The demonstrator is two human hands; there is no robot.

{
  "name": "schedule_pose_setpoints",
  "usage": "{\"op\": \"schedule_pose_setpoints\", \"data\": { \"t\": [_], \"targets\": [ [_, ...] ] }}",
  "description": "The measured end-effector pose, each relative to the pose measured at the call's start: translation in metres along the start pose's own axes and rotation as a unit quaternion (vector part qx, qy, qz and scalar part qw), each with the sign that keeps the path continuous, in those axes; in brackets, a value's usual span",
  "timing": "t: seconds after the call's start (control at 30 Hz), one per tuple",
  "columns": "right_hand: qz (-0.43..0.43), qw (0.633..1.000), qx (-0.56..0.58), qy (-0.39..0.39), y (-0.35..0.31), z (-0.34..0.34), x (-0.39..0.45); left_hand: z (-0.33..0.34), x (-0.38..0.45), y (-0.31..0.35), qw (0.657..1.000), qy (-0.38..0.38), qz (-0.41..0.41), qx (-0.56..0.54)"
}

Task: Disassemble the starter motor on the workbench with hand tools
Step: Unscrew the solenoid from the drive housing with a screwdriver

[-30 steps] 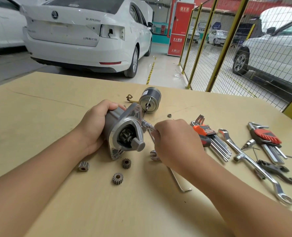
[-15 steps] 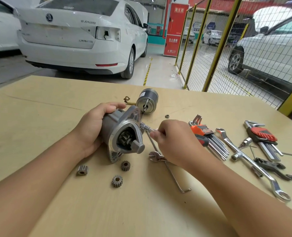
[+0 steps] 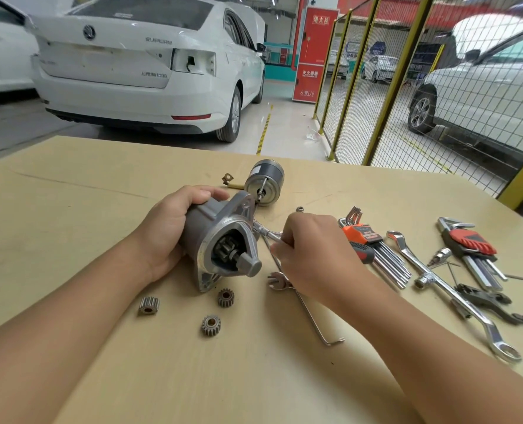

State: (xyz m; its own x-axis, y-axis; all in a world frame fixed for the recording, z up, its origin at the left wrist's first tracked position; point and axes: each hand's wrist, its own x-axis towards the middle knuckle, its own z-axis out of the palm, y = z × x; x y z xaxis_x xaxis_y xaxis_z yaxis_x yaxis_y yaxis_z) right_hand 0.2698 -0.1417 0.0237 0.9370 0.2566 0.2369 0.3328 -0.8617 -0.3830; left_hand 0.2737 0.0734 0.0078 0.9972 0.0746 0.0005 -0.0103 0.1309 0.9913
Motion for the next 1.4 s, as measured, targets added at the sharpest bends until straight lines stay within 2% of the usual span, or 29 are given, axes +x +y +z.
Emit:
{"op": "schedule_pose_setpoints", "data": {
  "t": [0.17, 0.37, 0.53, 0.67, 0.97, 1.07, 1.2, 1.4],
  "targets": [
    [-0.021, 0.999, 0.036, 0.028, -0.002, 0.0, -0.005, 0.001, -0.001, 0.0, 1.0, 0.001, 0.01, 0.003],
    [-0.011, 0.999, -0.029, 0.008, -0.006, 0.001, -0.001, 0.004, -0.004, -0.001, 0.997, 0.022, 0.069, -0.022],
    [-0.04, 0.994, 0.031, 0.094, -0.008, 0.001, -0.001, -0.003, -0.006, 0.004, 0.984, 0.014, 0.168, -0.052],
    [-0.069, 0.984, 0.084, 0.142, -0.005, 0.001, 0.002, -0.002, -0.009, 0.011, 0.976, -0.013, 0.215, -0.025],
    [-0.119, 0.973, 0.079, 0.179, 0.005, 0.004, 0.008, -0.007, -0.013, 0.017, 0.974, -0.078, 0.215, 0.001],
    [-0.146, 0.964, 0.078, 0.209, 0.006, 0.001, 0.009, -0.01, -0.014, 0.017, 0.969, -0.08, 0.232, 0.018],
    [-0.182, 0.953, 0.073, 0.231, 0.012, -0.007, 0.009, -0.01, -0.011, 0.004, 0.954, -0.134, 0.264, 0.039],
    [-0.237, 0.951, 0.061, 0.19, 0.012, -0.014, 0.007, -0.011, -0.001, 0.0, 0.967, -0.067, 0.243, 0.048]
  ]
}}
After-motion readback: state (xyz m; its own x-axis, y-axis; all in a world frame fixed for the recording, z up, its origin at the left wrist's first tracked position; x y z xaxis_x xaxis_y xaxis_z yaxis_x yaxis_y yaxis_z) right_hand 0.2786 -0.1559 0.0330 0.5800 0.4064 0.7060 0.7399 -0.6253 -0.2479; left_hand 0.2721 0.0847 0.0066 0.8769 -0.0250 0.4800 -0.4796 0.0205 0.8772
